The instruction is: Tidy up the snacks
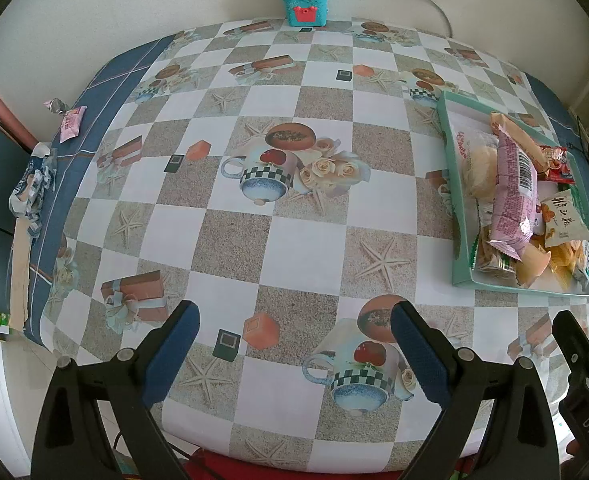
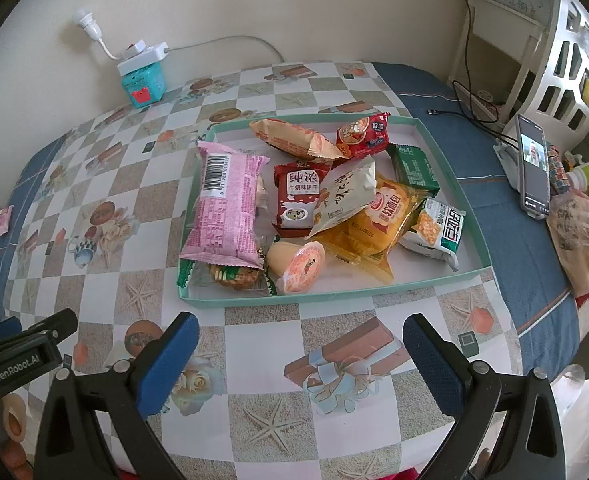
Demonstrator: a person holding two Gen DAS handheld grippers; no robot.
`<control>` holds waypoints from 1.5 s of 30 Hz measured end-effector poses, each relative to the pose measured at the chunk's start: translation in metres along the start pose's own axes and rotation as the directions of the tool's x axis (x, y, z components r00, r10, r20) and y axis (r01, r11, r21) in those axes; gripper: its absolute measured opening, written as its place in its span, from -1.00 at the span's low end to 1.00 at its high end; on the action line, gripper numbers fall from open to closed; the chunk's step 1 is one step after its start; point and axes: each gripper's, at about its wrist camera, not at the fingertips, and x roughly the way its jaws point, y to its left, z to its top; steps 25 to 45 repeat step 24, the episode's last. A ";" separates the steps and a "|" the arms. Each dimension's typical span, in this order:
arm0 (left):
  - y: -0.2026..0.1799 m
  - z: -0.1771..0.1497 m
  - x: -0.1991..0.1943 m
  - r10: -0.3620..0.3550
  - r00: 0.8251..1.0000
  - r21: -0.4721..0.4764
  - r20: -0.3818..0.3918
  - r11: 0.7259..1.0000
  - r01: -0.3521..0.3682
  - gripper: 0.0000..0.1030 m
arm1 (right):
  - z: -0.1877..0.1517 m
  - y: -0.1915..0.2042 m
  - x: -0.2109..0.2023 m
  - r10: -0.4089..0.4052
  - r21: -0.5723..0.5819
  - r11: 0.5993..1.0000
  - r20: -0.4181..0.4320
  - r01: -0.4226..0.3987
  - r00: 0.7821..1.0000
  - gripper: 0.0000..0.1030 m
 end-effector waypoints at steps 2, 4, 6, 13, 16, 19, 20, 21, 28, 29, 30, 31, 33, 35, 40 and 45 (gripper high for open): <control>0.001 0.000 0.000 0.000 1.000 0.001 0.000 1.000 0.000 0.87 | 0.000 0.000 0.000 0.000 0.000 1.000 0.000 0.000 1.000 1.00; 0.001 0.000 0.000 0.000 1.000 0.001 0.000 1.000 0.000 0.87 | 0.000 0.000 0.000 0.000 0.000 1.000 -0.001 0.000 1.000 1.00; 0.000 0.000 0.000 0.000 1.000 0.001 0.000 1.000 0.000 0.87 | 0.000 0.000 0.000 0.000 0.000 1.000 -0.001 0.000 1.000 1.00; 0.002 -0.001 0.000 -0.002 1.000 -0.001 -0.001 1.000 0.002 0.87 | 0.000 0.000 0.000 -0.001 0.001 1.000 0.000 0.001 1.000 1.00; 0.003 0.000 0.000 -0.003 1.000 -0.001 -0.002 1.000 0.003 0.87 | 0.000 0.000 0.000 -0.001 0.001 1.000 -0.001 0.001 1.000 1.00; 0.003 0.000 -0.001 -0.005 1.000 -0.003 0.002 1.000 0.005 0.87 | 0.000 0.000 0.000 -0.001 0.002 1.000 -0.001 0.001 1.000 1.00; 0.003 0.000 -0.002 -0.003 1.000 -0.003 0.008 1.000 0.003 0.87 | 0.000 0.001 0.000 -0.001 0.001 1.000 -0.001 0.001 1.000 1.00; 0.002 -0.001 -0.004 0.000 1.000 -0.001 0.019 1.000 0.000 0.87 | 0.000 0.000 0.000 -0.001 0.001 1.000 -0.001 0.001 1.000 1.00; 0.001 0.000 -0.007 -0.003 1.000 -0.002 0.030 1.000 0.003 0.87 | 0.000 0.000 0.000 -0.001 0.002 1.000 0.000 0.001 1.000 1.00; 0.001 0.000 -0.007 -0.003 1.000 -0.002 0.030 1.000 0.003 0.87 | 0.000 0.000 0.000 -0.001 0.002 1.000 0.000 0.001 1.000 1.00; 0.001 0.000 -0.007 -0.003 1.000 -0.002 0.030 1.000 0.003 0.87 | 0.000 0.000 0.000 -0.001 0.002 1.000 0.000 0.001 1.000 1.00; 0.001 0.000 -0.007 -0.003 1.000 -0.002 0.030 1.000 0.003 0.87 | 0.000 0.000 0.000 -0.001 0.002 1.000 0.000 0.001 1.000 1.00; 0.001 0.000 -0.007 -0.003 1.000 -0.002 0.030 1.000 0.003 0.87 | 0.000 0.000 0.000 -0.001 0.002 1.000 0.000 0.001 1.000 1.00; 0.001 0.000 -0.007 -0.003 1.000 -0.002 0.030 1.000 0.003 0.87 | 0.000 0.000 0.000 -0.001 0.002 1.000 0.000 0.001 1.000 1.00; 0.001 0.000 -0.007 -0.003 1.000 -0.002 0.030 1.000 0.003 0.87 | 0.000 0.000 0.000 -0.001 0.002 1.000 0.000 0.001 1.000 1.00; 0.001 0.000 -0.007 -0.003 1.000 -0.002 0.030 1.000 0.003 0.87 | 0.000 0.000 0.000 -0.001 0.002 1.000 0.000 0.001 1.000 1.00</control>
